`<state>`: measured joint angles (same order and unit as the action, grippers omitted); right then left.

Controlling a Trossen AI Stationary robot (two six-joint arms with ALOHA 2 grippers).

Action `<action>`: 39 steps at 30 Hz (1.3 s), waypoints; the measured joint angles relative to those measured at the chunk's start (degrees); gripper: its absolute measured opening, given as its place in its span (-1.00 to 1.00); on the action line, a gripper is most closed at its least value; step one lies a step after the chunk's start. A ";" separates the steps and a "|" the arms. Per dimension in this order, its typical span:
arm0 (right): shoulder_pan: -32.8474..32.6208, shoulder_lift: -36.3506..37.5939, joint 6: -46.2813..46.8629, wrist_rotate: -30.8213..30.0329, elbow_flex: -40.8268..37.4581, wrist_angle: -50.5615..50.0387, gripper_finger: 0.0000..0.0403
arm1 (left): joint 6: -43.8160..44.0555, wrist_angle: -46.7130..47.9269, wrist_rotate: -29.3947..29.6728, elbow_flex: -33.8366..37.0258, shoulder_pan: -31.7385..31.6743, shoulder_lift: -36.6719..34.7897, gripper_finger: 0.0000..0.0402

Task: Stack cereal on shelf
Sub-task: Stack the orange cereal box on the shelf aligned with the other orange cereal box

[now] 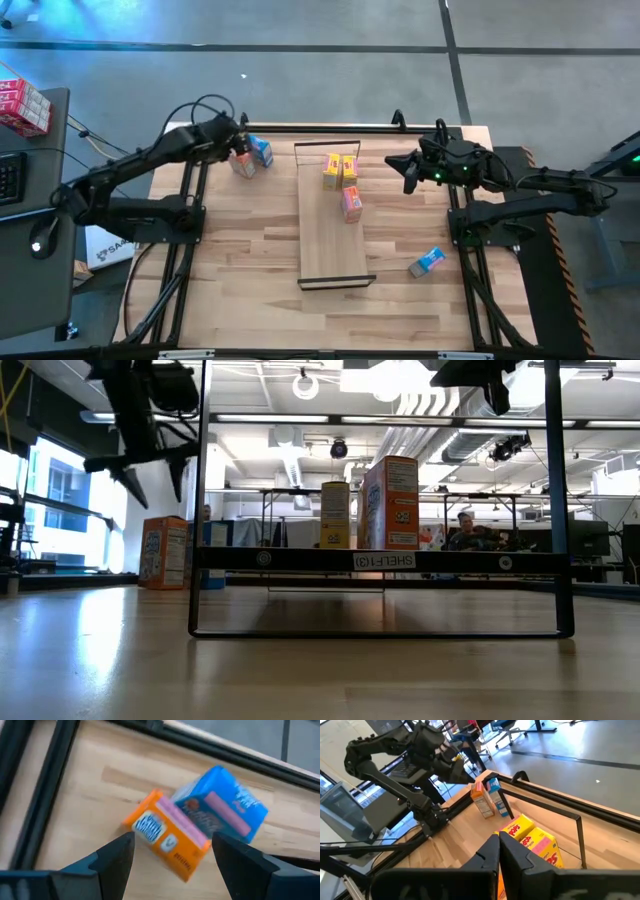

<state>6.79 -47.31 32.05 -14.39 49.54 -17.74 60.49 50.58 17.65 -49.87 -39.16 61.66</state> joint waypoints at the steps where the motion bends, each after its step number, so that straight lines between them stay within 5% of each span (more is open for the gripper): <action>1: 0.00 0.00 -0.02 0.00 0.00 -0.01 -1.00 | 1.40 -0.51 -0.23 1.01 0.02 -0.22 0.29; 13: 0.00 0.00 -1.05 0.42 0.00 -0.52 -1.00 | 10.26 -5.46 -3.27 2.26 -2.58 2.45 0.29; 39: 0.00 -5.77 -3.19 4.28 0.00 -0.48 -1.00 | 25.01 -5.49 -19.74 2.26 -10.08 6.02 0.23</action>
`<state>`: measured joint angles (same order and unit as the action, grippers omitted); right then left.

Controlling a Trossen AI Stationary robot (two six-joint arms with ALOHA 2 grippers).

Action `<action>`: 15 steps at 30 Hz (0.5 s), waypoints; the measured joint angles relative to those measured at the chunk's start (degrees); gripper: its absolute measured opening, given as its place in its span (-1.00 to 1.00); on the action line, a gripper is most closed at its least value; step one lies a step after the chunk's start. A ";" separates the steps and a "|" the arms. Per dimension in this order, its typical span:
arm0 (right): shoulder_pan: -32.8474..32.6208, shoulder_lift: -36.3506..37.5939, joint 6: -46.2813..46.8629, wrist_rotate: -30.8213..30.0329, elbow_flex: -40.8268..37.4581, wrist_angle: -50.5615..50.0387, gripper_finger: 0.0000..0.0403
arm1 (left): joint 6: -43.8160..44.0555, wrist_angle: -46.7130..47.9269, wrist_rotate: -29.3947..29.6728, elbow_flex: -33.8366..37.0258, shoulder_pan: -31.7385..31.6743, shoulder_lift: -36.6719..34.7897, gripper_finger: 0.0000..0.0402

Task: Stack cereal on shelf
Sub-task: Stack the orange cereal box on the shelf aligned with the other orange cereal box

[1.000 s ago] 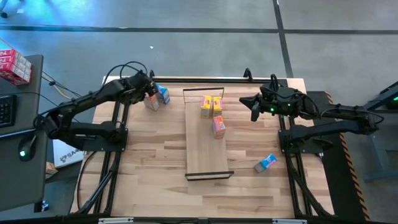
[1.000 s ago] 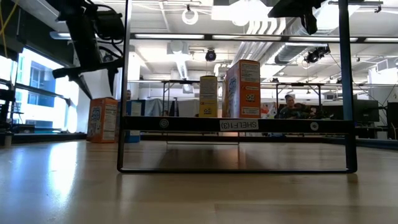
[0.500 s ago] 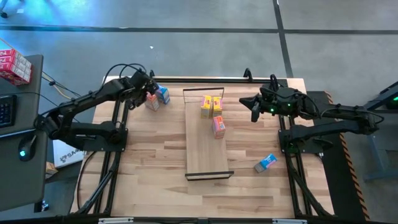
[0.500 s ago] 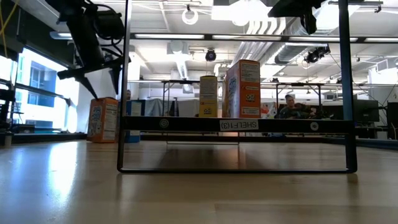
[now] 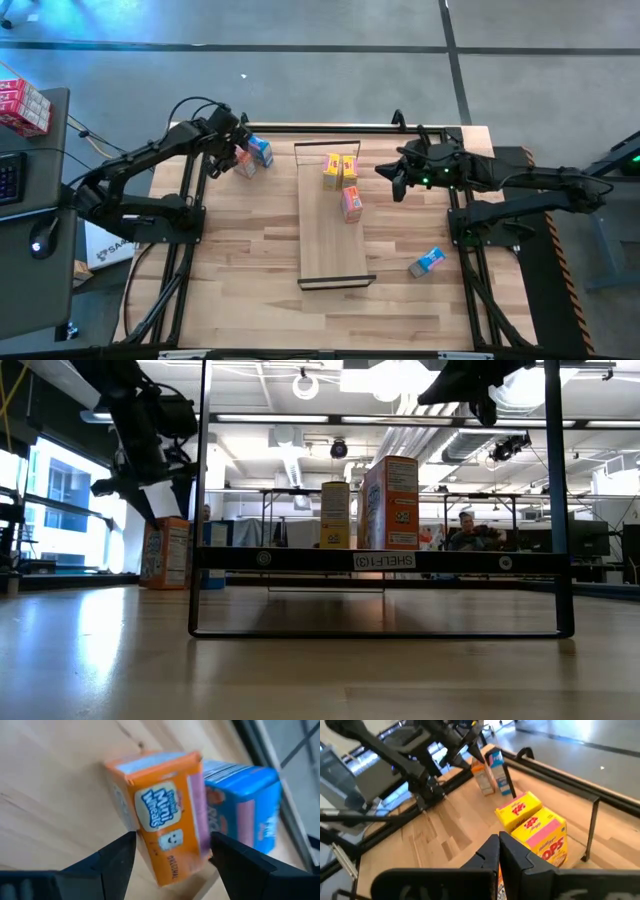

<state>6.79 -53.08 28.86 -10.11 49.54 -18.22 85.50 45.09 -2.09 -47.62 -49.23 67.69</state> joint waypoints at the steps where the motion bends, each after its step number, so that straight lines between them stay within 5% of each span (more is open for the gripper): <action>1: 0.00 -0.38 0.00 0.34 0.00 -0.03 -1.00 | 0.32 -0.01 -0.52 -0.01 -0.11 0.66 0.23; 15: -0.02 -0.85 0.85 1.90 0.00 0.16 -1.00 | 1.12 -0.31 -0.40 -0.28 -2.04 4.71 0.22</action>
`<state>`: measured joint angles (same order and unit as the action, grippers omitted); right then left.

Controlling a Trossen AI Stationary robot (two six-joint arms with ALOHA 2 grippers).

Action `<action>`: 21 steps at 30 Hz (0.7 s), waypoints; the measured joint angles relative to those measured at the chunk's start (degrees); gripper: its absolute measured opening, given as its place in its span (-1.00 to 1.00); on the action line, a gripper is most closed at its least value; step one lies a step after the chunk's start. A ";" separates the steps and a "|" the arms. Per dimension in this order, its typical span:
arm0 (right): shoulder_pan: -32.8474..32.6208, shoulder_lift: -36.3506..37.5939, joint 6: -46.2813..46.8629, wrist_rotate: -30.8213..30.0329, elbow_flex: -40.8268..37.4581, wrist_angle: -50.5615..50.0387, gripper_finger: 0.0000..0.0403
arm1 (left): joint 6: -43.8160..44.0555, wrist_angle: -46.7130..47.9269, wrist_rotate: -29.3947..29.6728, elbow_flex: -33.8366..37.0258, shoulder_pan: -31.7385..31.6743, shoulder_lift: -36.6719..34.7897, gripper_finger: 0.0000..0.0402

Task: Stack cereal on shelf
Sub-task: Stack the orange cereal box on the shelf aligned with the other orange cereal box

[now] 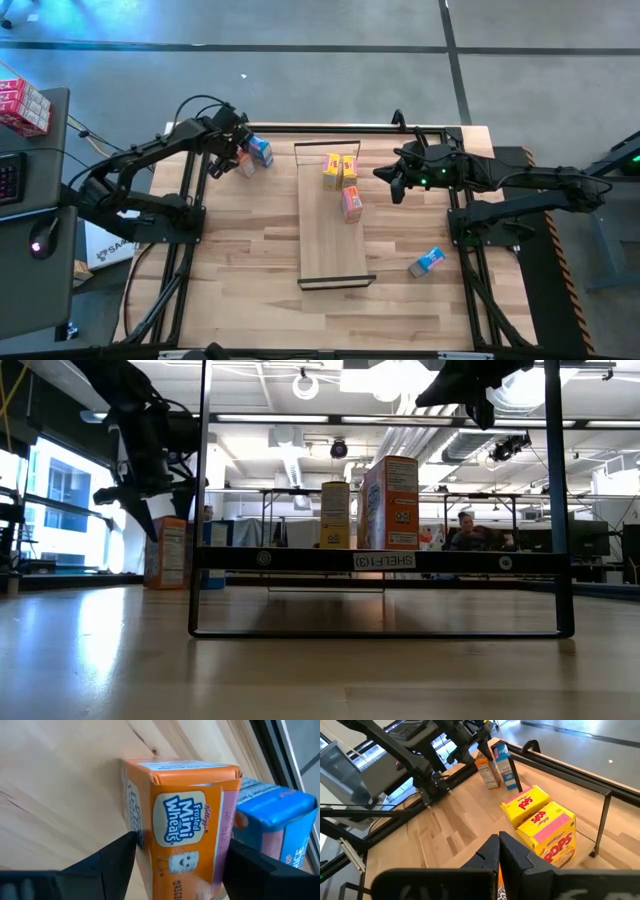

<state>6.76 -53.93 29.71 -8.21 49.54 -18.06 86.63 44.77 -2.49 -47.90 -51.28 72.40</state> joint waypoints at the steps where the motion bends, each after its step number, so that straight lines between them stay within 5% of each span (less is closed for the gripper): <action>1: 0.01 0.00 0.07 0.06 0.00 0.02 -1.00 | -0.29 -0.02 0.02 0.00 -0.40 -0.02 0.21; 13: 0.02 0.00 1.77 -0.31 0.00 0.05 -1.00 | -7.80 -0.31 0.14 0.00 -3.27 -0.09 -0.29; 21: 0.00 0.00 2.85 -0.33 0.00 0.06 -1.00 | -23.94 5.58 -5.67 -0.04 -4.25 -5.59 -0.35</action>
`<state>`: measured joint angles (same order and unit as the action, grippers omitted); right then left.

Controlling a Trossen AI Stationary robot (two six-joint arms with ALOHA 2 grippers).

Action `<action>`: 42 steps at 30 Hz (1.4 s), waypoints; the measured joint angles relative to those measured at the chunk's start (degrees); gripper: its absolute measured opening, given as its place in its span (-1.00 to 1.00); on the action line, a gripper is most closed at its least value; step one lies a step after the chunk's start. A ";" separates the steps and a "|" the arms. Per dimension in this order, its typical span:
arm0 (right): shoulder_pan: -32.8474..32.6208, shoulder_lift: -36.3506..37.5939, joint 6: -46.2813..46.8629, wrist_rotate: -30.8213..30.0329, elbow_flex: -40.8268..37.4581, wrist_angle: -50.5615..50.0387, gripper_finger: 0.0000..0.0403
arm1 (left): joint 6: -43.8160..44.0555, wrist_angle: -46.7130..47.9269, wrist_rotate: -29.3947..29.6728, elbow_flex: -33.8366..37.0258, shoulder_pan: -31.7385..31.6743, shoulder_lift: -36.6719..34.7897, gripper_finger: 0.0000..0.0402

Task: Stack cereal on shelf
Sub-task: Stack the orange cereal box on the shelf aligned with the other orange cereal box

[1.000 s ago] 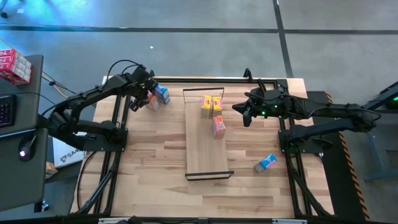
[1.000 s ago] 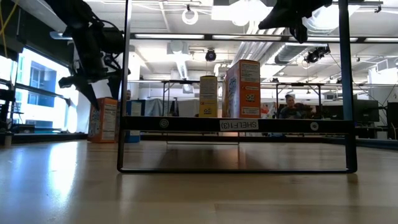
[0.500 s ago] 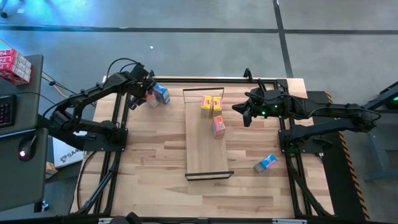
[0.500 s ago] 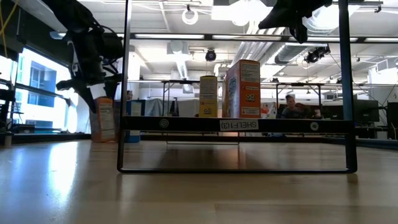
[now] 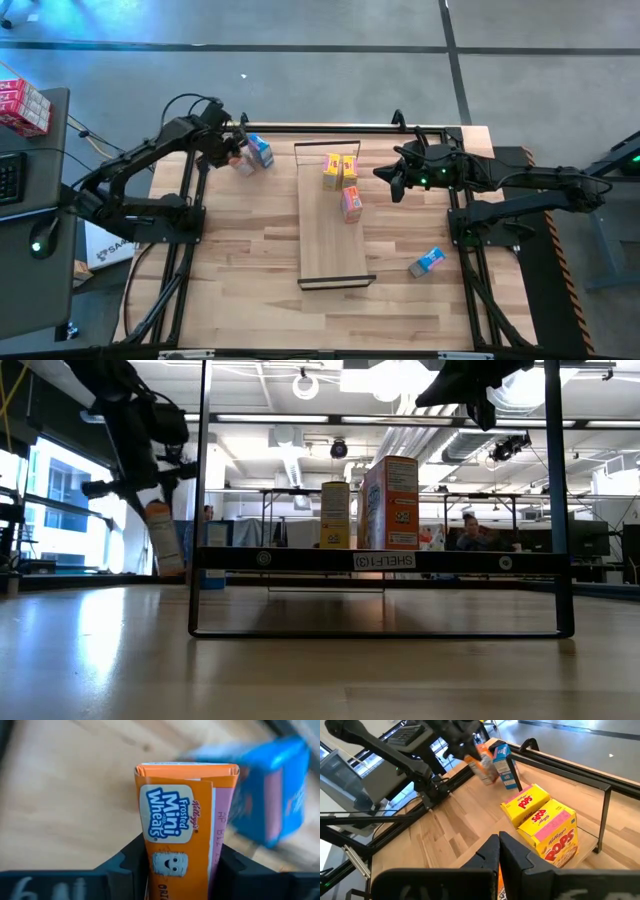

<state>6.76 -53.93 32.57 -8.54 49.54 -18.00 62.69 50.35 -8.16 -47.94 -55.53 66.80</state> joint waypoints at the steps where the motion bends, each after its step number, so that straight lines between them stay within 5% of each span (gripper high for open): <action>1: 0.00 0.00 -0.01 0.00 0.00 0.00 -1.00 | -1.93 2.38 -0.38 0.00 0.00 -1.21 -0.34; 9: 0.00 0.00 0.02 -0.03 0.00 0.00 -1.00 | -7.19 13.46 -12.19 0.00 4.64 -13.68 -0.34; 16: 0.00 0.00 2.01 -0.33 0.00 0.00 -1.00 | 3.40 12.04 -11.76 -4.93 22.87 -17.07 -0.34; 26: 0.02 0.00 3.65 -3.05 0.00 0.02 -1.00 | 6.85 -1.00 1.33 -18.69 46.41 -0.47 -0.34; 42: 0.00 0.00 5.13 -3.30 0.00 0.20 -1.00 | 4.30 -15.26 8.67 -22.58 52.35 20.76 -0.33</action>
<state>6.76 -53.93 37.69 -11.84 49.54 -17.80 66.99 35.09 0.51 -70.52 -3.18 87.56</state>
